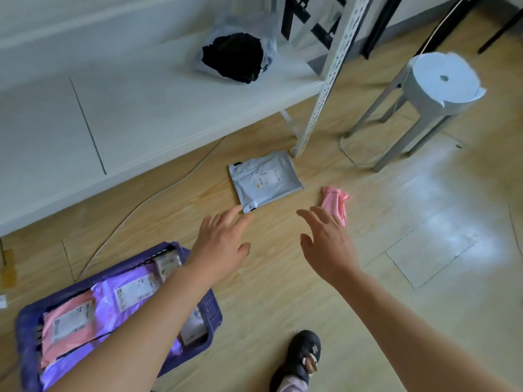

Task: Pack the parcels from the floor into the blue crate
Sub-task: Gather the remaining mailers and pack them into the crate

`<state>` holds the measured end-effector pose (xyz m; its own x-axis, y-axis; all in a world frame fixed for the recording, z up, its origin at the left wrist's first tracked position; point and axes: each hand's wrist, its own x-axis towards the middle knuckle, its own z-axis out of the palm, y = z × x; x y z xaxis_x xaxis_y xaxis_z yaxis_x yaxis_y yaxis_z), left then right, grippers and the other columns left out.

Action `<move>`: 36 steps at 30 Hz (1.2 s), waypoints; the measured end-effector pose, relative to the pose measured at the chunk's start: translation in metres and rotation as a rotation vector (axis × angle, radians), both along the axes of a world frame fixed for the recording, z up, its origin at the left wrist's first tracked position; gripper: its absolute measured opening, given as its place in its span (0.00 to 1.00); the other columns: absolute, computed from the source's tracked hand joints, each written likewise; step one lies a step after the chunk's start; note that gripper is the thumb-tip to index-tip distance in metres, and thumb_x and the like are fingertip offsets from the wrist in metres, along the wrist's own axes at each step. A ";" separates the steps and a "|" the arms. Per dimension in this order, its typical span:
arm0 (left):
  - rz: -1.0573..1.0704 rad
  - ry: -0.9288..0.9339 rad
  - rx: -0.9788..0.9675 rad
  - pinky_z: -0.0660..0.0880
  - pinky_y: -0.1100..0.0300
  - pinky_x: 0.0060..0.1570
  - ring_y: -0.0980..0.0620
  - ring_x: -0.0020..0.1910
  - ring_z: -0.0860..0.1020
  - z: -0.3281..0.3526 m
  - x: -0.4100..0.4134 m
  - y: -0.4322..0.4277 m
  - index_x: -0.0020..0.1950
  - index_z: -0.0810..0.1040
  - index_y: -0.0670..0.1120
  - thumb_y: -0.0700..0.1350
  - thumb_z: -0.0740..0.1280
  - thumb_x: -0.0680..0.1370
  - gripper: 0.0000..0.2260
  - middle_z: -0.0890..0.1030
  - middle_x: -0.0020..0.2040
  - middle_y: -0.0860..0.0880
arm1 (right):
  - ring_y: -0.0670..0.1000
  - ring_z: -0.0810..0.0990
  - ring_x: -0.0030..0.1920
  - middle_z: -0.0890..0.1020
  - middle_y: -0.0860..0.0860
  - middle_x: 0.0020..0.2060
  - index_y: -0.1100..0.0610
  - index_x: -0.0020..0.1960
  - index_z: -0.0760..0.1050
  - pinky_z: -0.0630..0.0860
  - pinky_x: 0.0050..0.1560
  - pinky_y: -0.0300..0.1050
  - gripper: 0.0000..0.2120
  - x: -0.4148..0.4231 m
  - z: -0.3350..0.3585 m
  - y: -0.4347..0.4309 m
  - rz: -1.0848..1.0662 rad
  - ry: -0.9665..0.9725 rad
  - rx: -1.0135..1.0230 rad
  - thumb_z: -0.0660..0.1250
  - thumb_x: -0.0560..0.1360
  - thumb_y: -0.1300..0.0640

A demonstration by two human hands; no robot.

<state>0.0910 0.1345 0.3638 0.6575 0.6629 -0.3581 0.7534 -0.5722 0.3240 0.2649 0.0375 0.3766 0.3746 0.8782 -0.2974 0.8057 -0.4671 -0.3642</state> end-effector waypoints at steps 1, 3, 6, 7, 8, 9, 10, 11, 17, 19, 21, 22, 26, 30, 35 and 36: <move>0.013 -0.010 -0.012 0.54 0.53 0.71 0.50 0.74 0.56 -0.001 0.024 -0.003 0.75 0.57 0.52 0.50 0.60 0.79 0.26 0.54 0.76 0.51 | 0.54 0.67 0.67 0.69 0.50 0.69 0.50 0.70 0.66 0.68 0.63 0.47 0.23 0.025 0.002 -0.005 -0.018 0.006 0.001 0.62 0.76 0.59; 0.043 -0.023 -0.044 0.56 0.54 0.70 0.49 0.73 0.59 -0.001 0.063 -0.006 0.74 0.59 0.52 0.50 0.61 0.78 0.25 0.56 0.76 0.50 | 0.53 0.67 0.67 0.69 0.48 0.68 0.49 0.69 0.67 0.69 0.61 0.46 0.22 0.065 0.001 -0.011 -0.042 0.001 -0.006 0.62 0.76 0.59; 0.082 -0.038 -0.093 0.58 0.54 0.69 0.48 0.71 0.62 -0.004 0.108 -0.002 0.74 0.60 0.52 0.48 0.62 0.78 0.25 0.57 0.76 0.50 | 0.52 0.69 0.64 0.70 0.47 0.67 0.49 0.68 0.69 0.69 0.58 0.45 0.21 0.112 -0.001 -0.015 -0.058 -0.013 -0.016 0.61 0.76 0.59; 0.094 -0.041 -0.113 0.58 0.54 0.69 0.49 0.71 0.62 -0.006 0.117 0.000 0.74 0.60 0.52 0.48 0.62 0.78 0.25 0.58 0.75 0.50 | 0.52 0.70 0.64 0.70 0.47 0.67 0.49 0.68 0.69 0.69 0.58 0.44 0.21 0.122 -0.002 -0.016 -0.077 -0.008 -0.022 0.61 0.76 0.59; 0.101 -0.044 -0.131 0.59 0.54 0.69 0.49 0.72 0.62 -0.008 0.127 0.003 0.74 0.60 0.52 0.47 0.61 0.78 0.25 0.58 0.75 0.50 | 0.52 0.70 0.64 0.70 0.48 0.67 0.50 0.68 0.69 0.70 0.59 0.45 0.21 0.132 -0.004 -0.016 -0.101 0.002 -0.035 0.61 0.76 0.59; 0.104 -0.048 -0.141 0.59 0.54 0.69 0.49 0.72 0.62 -0.011 0.135 0.007 0.74 0.60 0.51 0.47 0.61 0.78 0.25 0.58 0.75 0.51 | 0.52 0.70 0.64 0.70 0.48 0.67 0.50 0.68 0.69 0.71 0.59 0.45 0.21 0.140 -0.007 -0.015 -0.120 0.013 -0.042 0.61 0.76 0.60; 0.112 -0.053 -0.150 0.60 0.55 0.69 0.50 0.72 0.62 -0.014 0.141 0.012 0.74 0.60 0.51 0.46 0.61 0.78 0.25 0.59 0.74 0.51 | 0.52 0.70 0.65 0.70 0.48 0.67 0.50 0.68 0.70 0.71 0.59 0.46 0.21 0.146 -0.010 -0.012 -0.134 0.023 -0.049 0.61 0.75 0.60; 0.123 -0.059 -0.162 0.60 0.55 0.69 0.50 0.72 0.61 -0.018 0.147 0.019 0.74 0.59 0.51 0.46 0.62 0.78 0.25 0.59 0.74 0.51 | 0.52 0.70 0.64 0.71 0.47 0.67 0.50 0.67 0.70 0.72 0.59 0.46 0.21 0.152 -0.016 -0.008 -0.144 0.036 -0.056 0.61 0.75 0.60; 0.248 -0.092 -0.290 0.63 0.59 0.65 0.52 0.71 0.62 -0.060 0.174 0.077 0.71 0.66 0.51 0.46 0.63 0.78 0.21 0.61 0.73 0.52 | 0.52 0.76 0.57 0.73 0.48 0.63 0.53 0.64 0.74 0.73 0.52 0.45 0.18 0.182 -0.055 0.041 -0.210 0.135 -0.088 0.63 0.74 0.61; 0.265 -0.096 -0.288 0.64 0.61 0.63 0.53 0.69 0.65 -0.085 0.183 0.104 0.69 0.68 0.51 0.46 0.64 0.78 0.20 0.62 0.72 0.52 | 0.53 0.77 0.55 0.75 0.49 0.62 0.53 0.62 0.74 0.74 0.51 0.45 0.17 0.193 -0.082 0.063 -0.239 0.146 -0.079 0.63 0.74 0.62; 0.303 -0.126 -0.270 0.64 0.62 0.61 0.53 0.68 0.67 -0.119 0.190 0.129 0.68 0.70 0.50 0.46 0.64 0.78 0.18 0.64 0.71 0.52 | 0.53 0.78 0.55 0.75 0.50 0.62 0.53 0.63 0.74 0.76 0.53 0.46 0.17 0.201 -0.122 0.089 -0.254 0.155 -0.076 0.63 0.74 0.61; 0.338 -0.131 -0.284 0.64 0.64 0.59 0.53 0.67 0.67 -0.137 0.192 0.137 0.67 0.71 0.50 0.45 0.64 0.77 0.18 0.65 0.70 0.52 | 0.53 0.78 0.55 0.76 0.51 0.62 0.53 0.63 0.75 0.76 0.53 0.46 0.17 0.202 -0.144 0.102 -0.249 0.171 -0.092 0.63 0.74 0.61; 0.490 -0.132 -0.322 0.60 0.70 0.53 0.53 0.65 0.69 -0.225 0.192 0.158 0.63 0.75 0.49 0.43 0.66 0.76 0.15 0.69 0.67 0.52 | 0.52 0.77 0.57 0.75 0.51 0.63 0.52 0.64 0.73 0.69 0.51 0.40 0.19 0.204 -0.235 0.139 -0.235 0.216 -0.156 0.62 0.74 0.62; 0.602 -0.106 -0.354 0.65 0.65 0.54 0.51 0.63 0.72 -0.327 0.194 0.180 0.63 0.74 0.48 0.44 0.67 0.76 0.16 0.70 0.66 0.50 | 0.52 0.78 0.57 0.74 0.50 0.65 0.53 0.65 0.73 0.73 0.56 0.43 0.20 0.217 -0.335 0.175 -0.157 0.195 -0.159 0.62 0.74 0.61; 0.737 -0.117 -0.367 0.68 0.65 0.48 0.49 0.58 0.73 -0.436 0.198 0.218 0.67 0.71 0.47 0.44 0.66 0.77 0.18 0.69 0.67 0.48 | 0.56 0.77 0.58 0.76 0.53 0.63 0.55 0.64 0.74 0.70 0.57 0.44 0.18 0.244 -0.439 0.226 -0.124 0.121 -0.130 0.62 0.74 0.62; 0.759 -0.118 -0.346 0.68 0.64 0.53 0.49 0.62 0.71 -0.456 0.198 0.228 0.68 0.70 0.48 0.44 0.66 0.77 0.19 0.67 0.68 0.47 | 0.57 0.77 0.58 0.77 0.54 0.61 0.56 0.63 0.75 0.70 0.56 0.44 0.17 0.250 -0.456 0.238 -0.118 0.098 -0.117 0.62 0.74 0.62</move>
